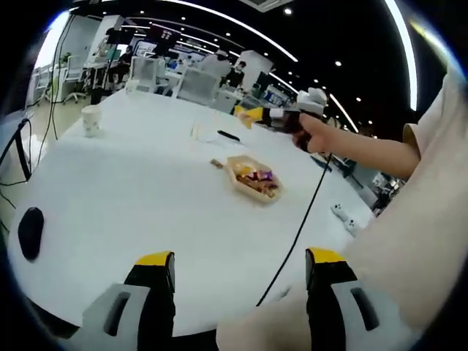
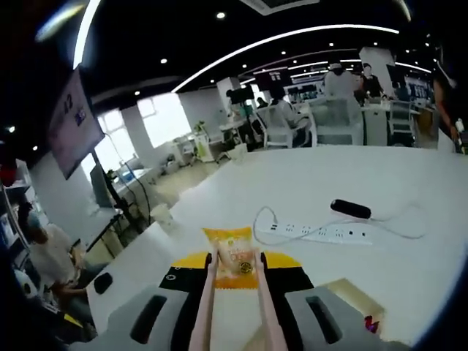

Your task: Place the target food into the container with the food tongs after gripping and lifting it, then release it inside without dropping or visibly crushing the food.

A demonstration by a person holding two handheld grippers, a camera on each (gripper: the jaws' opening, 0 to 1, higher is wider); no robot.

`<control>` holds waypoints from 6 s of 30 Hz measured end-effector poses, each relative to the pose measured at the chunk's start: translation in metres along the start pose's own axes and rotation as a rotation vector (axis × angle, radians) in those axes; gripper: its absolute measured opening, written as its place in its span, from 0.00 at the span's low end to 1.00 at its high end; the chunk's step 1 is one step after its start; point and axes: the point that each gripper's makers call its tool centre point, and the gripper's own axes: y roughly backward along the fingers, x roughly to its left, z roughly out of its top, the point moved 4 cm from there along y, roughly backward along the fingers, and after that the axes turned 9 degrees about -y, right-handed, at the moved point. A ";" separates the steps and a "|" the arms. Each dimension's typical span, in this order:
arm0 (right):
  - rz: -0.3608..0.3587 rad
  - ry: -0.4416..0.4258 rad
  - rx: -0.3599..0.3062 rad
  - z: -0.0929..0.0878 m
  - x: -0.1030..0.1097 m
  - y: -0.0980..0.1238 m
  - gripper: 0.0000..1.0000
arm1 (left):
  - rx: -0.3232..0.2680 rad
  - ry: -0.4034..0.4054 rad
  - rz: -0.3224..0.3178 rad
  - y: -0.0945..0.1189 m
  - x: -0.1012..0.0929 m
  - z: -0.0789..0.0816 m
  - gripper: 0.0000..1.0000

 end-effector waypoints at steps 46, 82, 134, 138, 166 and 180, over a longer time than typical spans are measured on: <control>-0.056 -0.050 -0.088 0.021 -0.001 0.058 0.26 | -0.012 -0.027 -0.063 -0.022 -0.004 0.013 0.72; -0.097 -0.080 -0.111 0.022 -0.011 0.066 0.27 | 0.006 -0.037 -0.090 -0.026 0.002 0.016 0.72; -0.141 -0.102 -0.090 0.009 -0.023 0.066 0.27 | 0.019 -0.038 -0.109 -0.028 0.008 0.013 0.71; -0.134 -0.099 -0.083 0.008 -0.020 0.064 0.27 | 0.020 -0.034 -0.106 -0.027 0.008 0.012 0.71; -0.110 -0.034 0.019 -0.003 -0.013 0.037 0.27 | 0.021 -0.018 -0.097 -0.029 0.015 0.012 0.71; -0.103 -0.002 0.065 -0.015 -0.010 0.026 0.28 | 0.051 -0.042 -0.164 -0.046 0.005 0.010 0.70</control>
